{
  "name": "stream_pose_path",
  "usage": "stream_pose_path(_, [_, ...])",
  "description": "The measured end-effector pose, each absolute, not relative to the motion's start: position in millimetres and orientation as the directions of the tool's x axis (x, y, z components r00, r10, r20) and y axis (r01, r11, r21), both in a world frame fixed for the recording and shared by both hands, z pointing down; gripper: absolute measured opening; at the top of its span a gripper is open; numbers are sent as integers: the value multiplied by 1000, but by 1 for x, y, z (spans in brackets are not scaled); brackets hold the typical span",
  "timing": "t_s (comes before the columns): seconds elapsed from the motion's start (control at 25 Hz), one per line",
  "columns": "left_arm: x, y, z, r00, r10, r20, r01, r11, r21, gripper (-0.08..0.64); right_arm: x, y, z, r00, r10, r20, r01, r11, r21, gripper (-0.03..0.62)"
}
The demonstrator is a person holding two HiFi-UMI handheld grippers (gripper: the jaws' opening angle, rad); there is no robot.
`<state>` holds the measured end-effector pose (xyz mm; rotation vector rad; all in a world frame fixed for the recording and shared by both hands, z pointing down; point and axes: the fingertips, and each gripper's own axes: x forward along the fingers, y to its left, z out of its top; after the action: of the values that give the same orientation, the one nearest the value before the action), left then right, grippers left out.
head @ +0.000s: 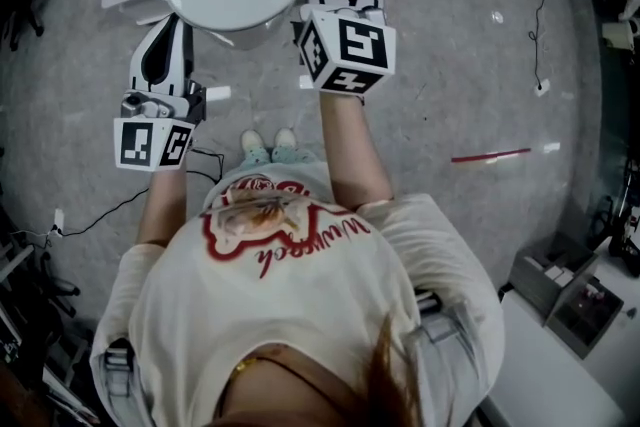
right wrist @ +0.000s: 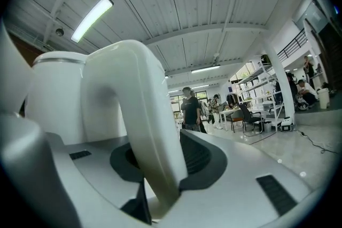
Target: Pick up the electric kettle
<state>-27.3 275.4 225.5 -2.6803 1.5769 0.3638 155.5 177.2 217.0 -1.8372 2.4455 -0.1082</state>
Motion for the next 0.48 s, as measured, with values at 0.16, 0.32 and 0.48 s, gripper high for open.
stream_pose_path(0.16, [-32, 283, 229, 478, -856, -195, -858, -503, 102, 12, 149, 184, 214, -269, -963, -27, -959, 270, -89, 124])
stream_pose_path(0.32, [-43, 291, 229, 483, -854, -191, -858, -505, 90, 12, 139, 190, 220, -278, -960, -20, -951, 278, -133, 125])
stream_pose_path(0.48, [-45, 296, 230, 480, -856, -193, -861, -502, 83, 12, 138, 195, 225, -285, -958, -16, -945, 284, -161, 124])
